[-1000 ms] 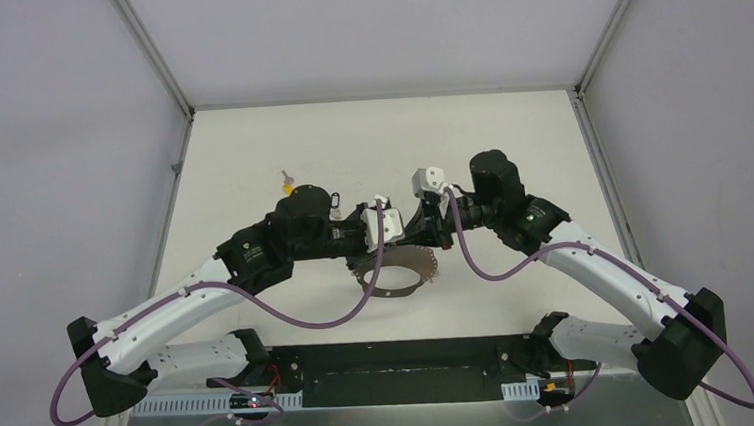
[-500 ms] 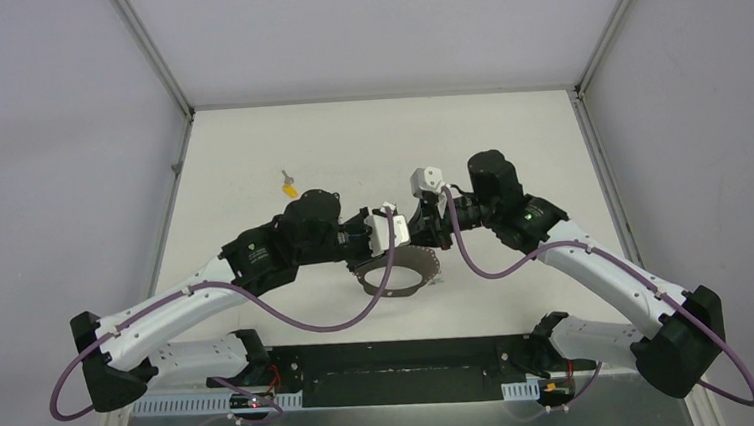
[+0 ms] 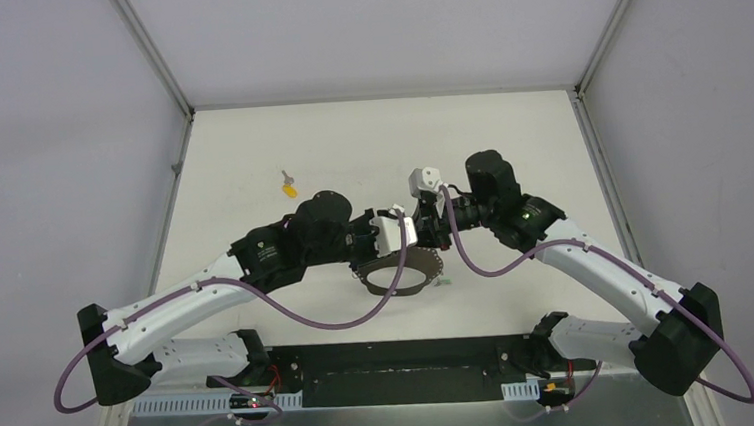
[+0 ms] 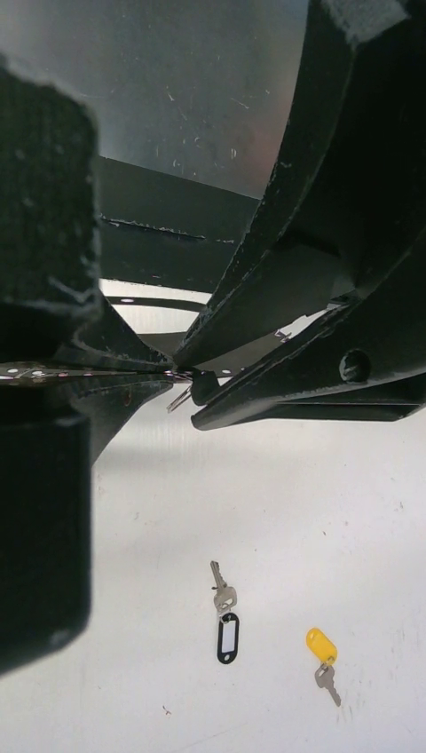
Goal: Put the keys on the keyring
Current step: Adjust the keyring.
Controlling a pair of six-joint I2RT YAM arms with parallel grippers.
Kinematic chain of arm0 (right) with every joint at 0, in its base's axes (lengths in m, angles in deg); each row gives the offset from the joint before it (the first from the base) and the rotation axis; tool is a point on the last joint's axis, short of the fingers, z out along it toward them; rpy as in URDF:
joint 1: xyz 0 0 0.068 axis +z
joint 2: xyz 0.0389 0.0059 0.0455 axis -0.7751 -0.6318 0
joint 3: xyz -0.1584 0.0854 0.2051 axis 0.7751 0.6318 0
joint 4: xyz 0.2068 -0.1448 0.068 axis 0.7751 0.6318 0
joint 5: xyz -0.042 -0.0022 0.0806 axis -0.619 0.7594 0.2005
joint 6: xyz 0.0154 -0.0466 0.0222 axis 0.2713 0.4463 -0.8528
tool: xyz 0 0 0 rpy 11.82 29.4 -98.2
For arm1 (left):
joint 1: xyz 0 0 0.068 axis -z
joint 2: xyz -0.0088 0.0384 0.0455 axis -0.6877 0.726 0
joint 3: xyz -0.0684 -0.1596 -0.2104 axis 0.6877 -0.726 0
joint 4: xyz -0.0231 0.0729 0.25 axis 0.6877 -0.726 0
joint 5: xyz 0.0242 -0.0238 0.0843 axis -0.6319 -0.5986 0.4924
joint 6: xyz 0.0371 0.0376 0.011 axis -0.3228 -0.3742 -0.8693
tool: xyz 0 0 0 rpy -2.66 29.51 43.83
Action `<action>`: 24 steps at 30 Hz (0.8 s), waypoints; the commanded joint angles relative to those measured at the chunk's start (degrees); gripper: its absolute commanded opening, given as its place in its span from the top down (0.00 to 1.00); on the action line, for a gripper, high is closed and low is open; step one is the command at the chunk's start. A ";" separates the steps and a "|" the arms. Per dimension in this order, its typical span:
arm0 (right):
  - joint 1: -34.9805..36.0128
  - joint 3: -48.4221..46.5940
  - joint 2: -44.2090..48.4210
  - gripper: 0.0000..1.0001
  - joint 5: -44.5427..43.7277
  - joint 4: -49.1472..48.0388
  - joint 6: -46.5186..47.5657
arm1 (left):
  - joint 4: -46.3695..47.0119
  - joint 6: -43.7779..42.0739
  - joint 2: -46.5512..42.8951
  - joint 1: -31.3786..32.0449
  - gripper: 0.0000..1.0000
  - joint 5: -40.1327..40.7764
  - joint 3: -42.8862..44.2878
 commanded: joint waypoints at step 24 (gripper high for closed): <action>0.57 0.26 2.15 1.00 2.11 -5.72 -2.26 | 11.40 2.26 -13.26 1.57 0.59 -2.26 -9.20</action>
